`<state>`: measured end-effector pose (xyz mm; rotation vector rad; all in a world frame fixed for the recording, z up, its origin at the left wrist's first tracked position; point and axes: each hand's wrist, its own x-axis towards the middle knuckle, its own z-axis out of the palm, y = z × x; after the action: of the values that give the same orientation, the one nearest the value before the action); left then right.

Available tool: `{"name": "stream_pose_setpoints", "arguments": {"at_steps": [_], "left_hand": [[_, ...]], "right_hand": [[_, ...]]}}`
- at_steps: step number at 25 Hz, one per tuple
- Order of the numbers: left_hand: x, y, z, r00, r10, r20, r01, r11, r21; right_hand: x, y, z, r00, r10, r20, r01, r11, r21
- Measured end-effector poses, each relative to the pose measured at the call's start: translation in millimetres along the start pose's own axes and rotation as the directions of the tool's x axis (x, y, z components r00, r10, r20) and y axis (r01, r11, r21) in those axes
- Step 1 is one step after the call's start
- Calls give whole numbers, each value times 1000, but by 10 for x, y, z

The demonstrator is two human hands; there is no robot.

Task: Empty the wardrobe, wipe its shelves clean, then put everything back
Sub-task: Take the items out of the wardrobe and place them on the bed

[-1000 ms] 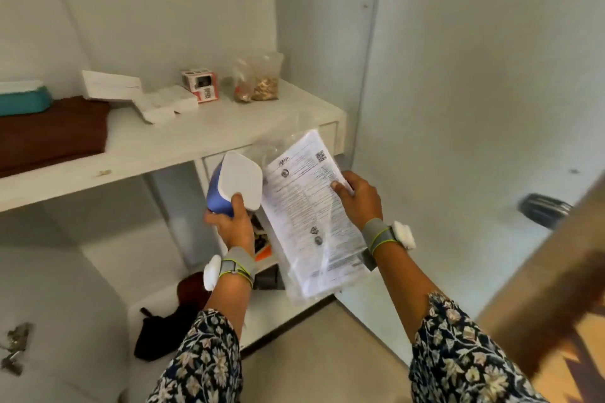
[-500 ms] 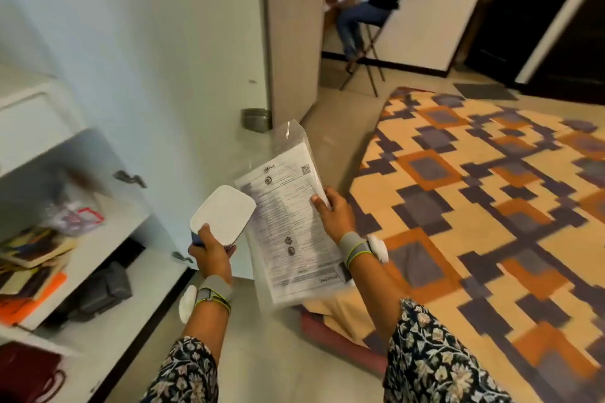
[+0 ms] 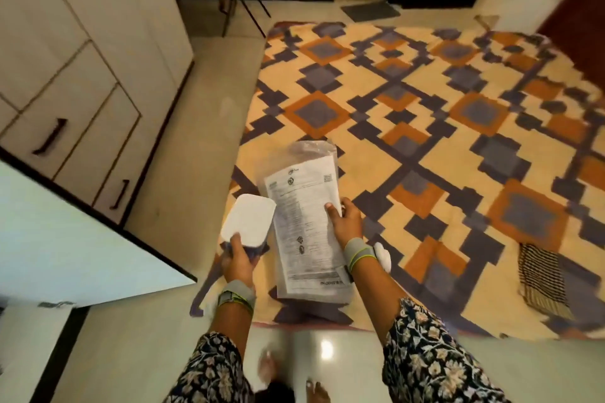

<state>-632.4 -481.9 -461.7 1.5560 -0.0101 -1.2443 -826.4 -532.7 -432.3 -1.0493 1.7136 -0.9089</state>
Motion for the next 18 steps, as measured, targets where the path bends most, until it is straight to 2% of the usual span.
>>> {"name": "stream_pose_setpoints", "arguments": {"at_steps": [4, 13, 16, 18], "left_hand": [[327, -179, 600, 987, -135, 89, 128, 989, 76], [1194, -424, 1634, 963, -202, 180, 160, 962, 223], [1255, -394, 1876, 943, -254, 214, 212, 956, 202], [1402, -468, 2028, 948, -258, 184, 218, 952, 213]], "right_hand": [[505, 178, -256, 986, 130, -106, -126, 991, 44], [1540, 485, -350, 899, 358, -254, -345, 934, 93], [1804, 566, -345, 894, 379, -240, -362, 925, 114], [2030, 694, -338, 895, 385, -224, -365, 922, 127]]}}
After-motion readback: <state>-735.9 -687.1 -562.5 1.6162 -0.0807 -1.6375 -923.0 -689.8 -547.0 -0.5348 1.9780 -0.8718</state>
